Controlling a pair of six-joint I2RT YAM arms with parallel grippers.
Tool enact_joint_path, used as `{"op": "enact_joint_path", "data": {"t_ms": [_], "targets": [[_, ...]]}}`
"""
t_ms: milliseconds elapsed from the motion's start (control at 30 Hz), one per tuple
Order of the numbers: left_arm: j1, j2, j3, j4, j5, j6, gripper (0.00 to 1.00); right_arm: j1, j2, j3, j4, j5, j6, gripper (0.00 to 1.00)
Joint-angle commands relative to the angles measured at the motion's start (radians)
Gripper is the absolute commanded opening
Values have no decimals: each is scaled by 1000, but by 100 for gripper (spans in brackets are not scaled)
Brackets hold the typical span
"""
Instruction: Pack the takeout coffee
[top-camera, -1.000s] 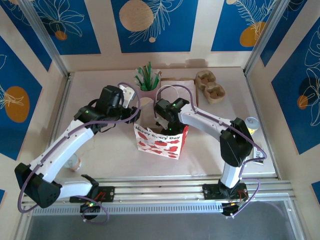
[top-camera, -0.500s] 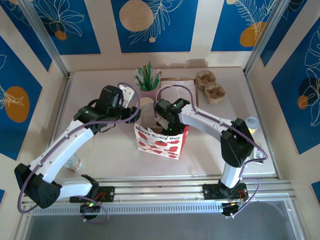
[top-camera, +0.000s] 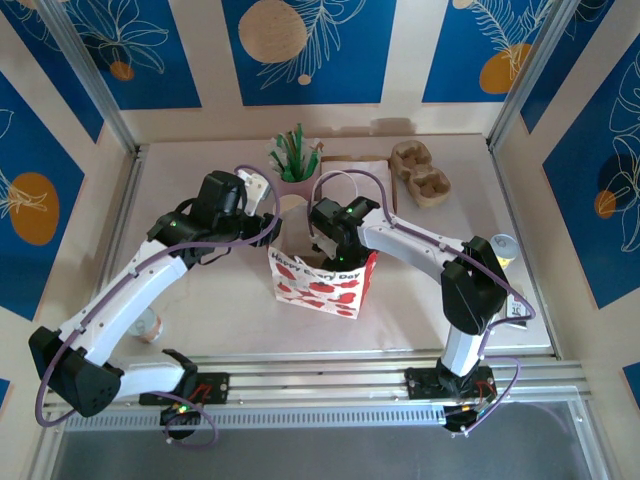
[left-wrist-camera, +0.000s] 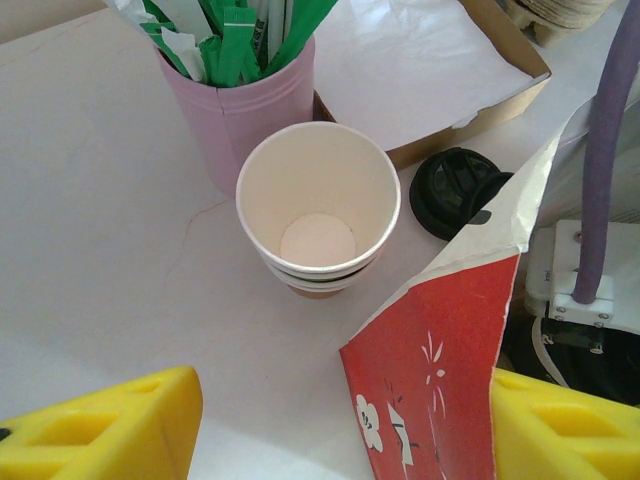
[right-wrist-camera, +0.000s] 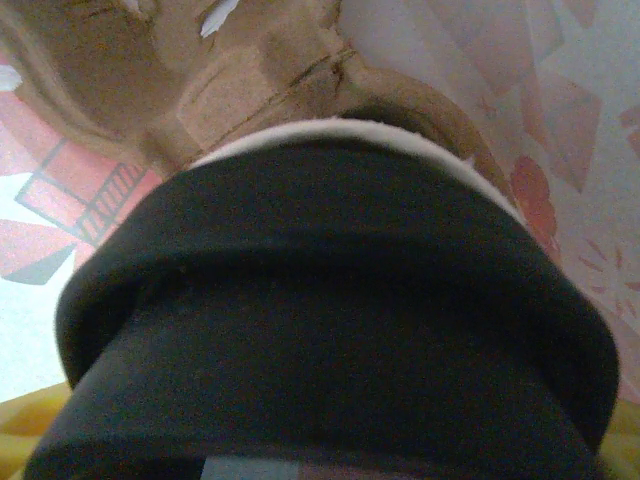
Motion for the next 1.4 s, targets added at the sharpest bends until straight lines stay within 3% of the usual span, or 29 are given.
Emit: {"op": "enact_joint_path", "data": {"t_ms": [0, 1033, 1200, 1267, 1367], "targets": [[18, -14, -16, -8, 4, 15, 67, -8, 24, -39, -31, -20, 29, 75], [21, -10, -13, -14, 12, 16, 68, 7, 6, 14, -67, 6, 29, 89], [21, -8, -12, -17, 15, 15, 68, 13, -1, 27, -77, 5, 27, 93], [21, -7, -12, -17, 15, 16, 68, 15, -4, 31, -80, 6, 27, 99], [21, -5, -11, -18, 18, 15, 68, 15, -7, 36, -84, 4, 26, 99]]}}
